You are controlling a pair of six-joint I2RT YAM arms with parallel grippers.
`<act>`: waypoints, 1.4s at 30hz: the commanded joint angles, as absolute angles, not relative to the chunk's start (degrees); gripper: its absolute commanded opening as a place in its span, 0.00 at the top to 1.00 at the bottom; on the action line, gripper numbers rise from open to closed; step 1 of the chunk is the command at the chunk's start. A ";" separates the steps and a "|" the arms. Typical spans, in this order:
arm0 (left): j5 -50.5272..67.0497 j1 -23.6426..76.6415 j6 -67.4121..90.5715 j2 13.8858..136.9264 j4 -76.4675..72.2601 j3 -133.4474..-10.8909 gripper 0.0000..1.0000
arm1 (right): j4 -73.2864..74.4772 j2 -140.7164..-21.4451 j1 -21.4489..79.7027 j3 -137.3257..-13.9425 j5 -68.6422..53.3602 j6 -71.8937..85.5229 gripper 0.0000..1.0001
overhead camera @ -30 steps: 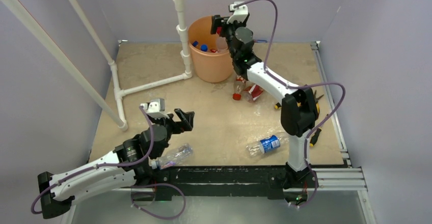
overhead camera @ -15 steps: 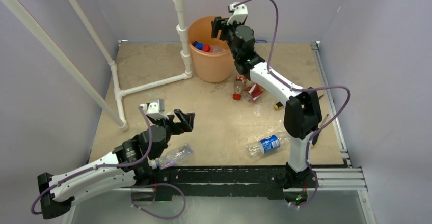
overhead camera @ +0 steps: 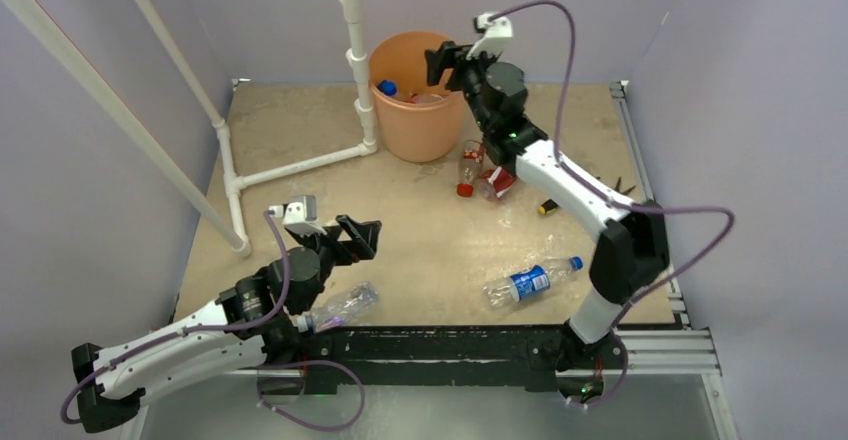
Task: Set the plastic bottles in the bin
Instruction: Pick up the plastic bottle at the center of the board.
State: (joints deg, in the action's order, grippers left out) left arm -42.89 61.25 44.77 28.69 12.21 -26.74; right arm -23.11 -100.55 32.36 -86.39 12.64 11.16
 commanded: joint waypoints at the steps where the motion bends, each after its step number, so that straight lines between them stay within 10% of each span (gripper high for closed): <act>1: -45.30 61.31 45.48 28.30 12.33 -26.98 0.01 | -27.07 -85.89 32.32 -81.97 20.37 14.97 0.19; 24: -51.49 61.26 78.29 47.80 48.52 -38.02 0.02 | 2.25 -41.15 32.33 -33.09 19.22 49.36 0.17; 42: -41.96 61.26 66.10 49.35 26.59 -32.46 0.07 | -7.00 -66.23 17.71 -36.38 12.91 63.87 0.01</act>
